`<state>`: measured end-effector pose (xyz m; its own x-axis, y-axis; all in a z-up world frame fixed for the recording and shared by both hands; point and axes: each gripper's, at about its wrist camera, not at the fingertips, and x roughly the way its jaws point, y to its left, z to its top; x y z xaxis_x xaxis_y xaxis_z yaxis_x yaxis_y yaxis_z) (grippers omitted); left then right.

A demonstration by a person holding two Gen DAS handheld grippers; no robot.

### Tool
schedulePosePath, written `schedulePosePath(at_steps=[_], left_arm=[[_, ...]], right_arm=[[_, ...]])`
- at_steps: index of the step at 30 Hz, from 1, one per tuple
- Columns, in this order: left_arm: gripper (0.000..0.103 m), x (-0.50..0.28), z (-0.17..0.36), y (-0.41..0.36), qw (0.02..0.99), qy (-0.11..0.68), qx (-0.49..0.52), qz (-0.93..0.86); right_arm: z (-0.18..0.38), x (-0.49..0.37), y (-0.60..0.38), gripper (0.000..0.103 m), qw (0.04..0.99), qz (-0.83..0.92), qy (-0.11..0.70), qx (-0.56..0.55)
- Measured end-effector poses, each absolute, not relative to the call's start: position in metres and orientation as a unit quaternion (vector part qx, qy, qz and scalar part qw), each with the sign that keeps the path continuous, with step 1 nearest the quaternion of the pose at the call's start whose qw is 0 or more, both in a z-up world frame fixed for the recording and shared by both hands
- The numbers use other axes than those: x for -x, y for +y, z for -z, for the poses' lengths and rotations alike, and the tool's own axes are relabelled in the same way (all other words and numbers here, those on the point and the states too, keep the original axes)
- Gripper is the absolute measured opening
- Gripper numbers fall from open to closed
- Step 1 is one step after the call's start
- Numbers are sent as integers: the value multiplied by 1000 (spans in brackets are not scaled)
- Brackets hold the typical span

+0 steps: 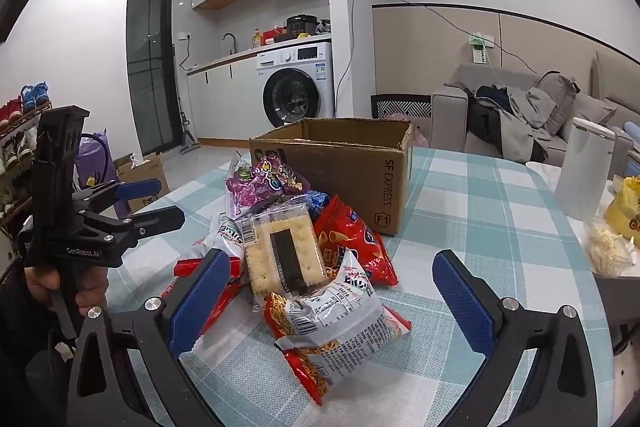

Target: Organize snacks

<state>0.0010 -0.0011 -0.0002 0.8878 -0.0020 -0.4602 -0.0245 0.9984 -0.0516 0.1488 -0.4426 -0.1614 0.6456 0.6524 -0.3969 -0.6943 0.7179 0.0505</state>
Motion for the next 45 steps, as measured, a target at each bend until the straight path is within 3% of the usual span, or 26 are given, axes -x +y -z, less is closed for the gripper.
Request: schedulePosePath(at_steps=[45], left_arm=[[102,-3,3,-10,971,238,27,-7]], right_arm=[[162,-151,-443,103,905,-370,202,52]])
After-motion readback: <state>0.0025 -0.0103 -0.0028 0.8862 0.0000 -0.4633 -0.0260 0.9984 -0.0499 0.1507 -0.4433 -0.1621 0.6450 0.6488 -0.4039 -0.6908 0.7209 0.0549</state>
